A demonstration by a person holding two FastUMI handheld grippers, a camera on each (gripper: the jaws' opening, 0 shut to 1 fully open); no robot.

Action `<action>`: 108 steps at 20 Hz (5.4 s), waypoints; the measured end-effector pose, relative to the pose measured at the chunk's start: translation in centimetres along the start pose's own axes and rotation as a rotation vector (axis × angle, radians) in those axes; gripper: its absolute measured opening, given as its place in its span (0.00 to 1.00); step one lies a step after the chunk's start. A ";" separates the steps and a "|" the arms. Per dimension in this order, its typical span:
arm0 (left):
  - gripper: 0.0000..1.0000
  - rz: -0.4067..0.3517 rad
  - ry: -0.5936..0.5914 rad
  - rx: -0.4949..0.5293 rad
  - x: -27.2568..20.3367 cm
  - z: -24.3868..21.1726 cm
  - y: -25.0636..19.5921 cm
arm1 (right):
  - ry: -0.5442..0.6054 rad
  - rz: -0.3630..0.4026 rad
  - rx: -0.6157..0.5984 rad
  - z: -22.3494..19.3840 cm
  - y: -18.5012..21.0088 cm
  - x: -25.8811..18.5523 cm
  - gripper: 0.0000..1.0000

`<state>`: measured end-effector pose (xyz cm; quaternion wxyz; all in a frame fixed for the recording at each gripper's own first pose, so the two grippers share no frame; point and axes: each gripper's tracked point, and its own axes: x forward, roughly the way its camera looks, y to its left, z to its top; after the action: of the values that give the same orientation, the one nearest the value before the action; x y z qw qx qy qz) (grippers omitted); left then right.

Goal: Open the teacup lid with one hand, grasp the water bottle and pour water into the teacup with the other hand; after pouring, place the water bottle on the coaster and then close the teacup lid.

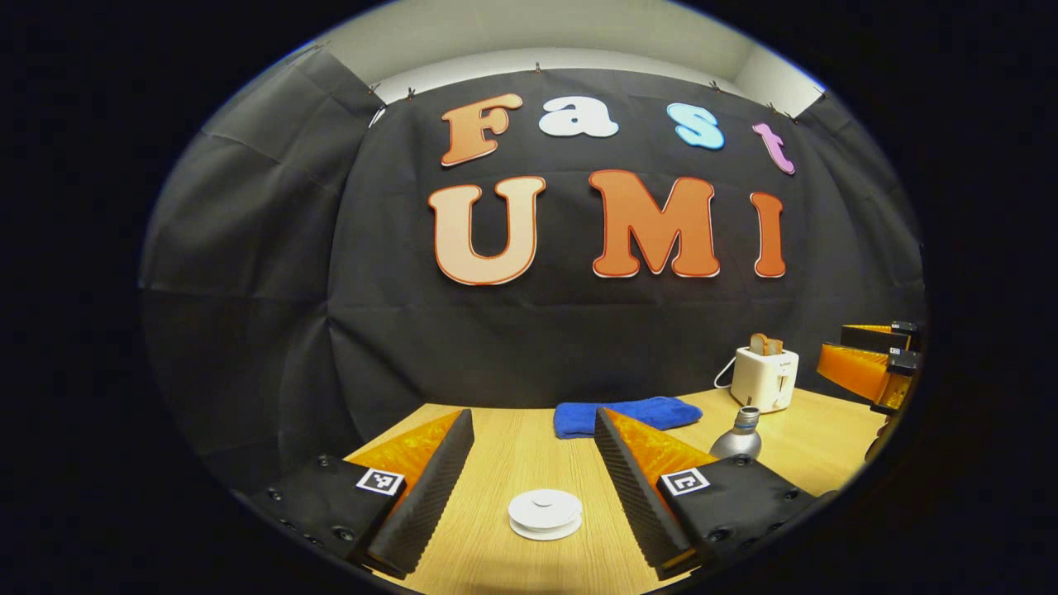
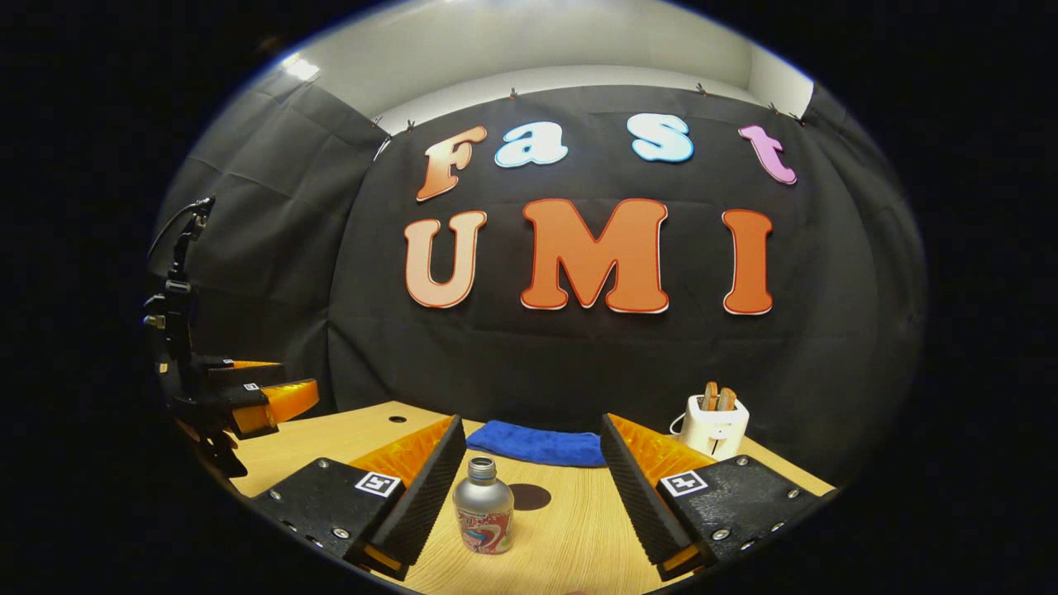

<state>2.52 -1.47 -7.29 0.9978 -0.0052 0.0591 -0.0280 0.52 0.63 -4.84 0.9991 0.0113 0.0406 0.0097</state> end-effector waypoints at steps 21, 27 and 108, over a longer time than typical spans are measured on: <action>0.97 -0.068 0.305 0.005 7.3 -13.8 -1.6 | 0.205 0.106 -0.029 -11.1 2.9 2.8 0.99; 0.84 -0.065 0.380 0.029 8.3 -16.7 -1.4 | 0.251 0.138 -0.041 -13.3 3.8 3.4 0.99; 0.32 0.189 0.206 -0.042 -2.0 -12.4 17.5 | 0.267 0.293 -1.611 -12.5 14.2 14.1 0.78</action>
<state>0.02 16.04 -19.60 0.9843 -0.0175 0.1621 0.0670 13.27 15.36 -18.09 0.6766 -0.7038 0.1378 0.1671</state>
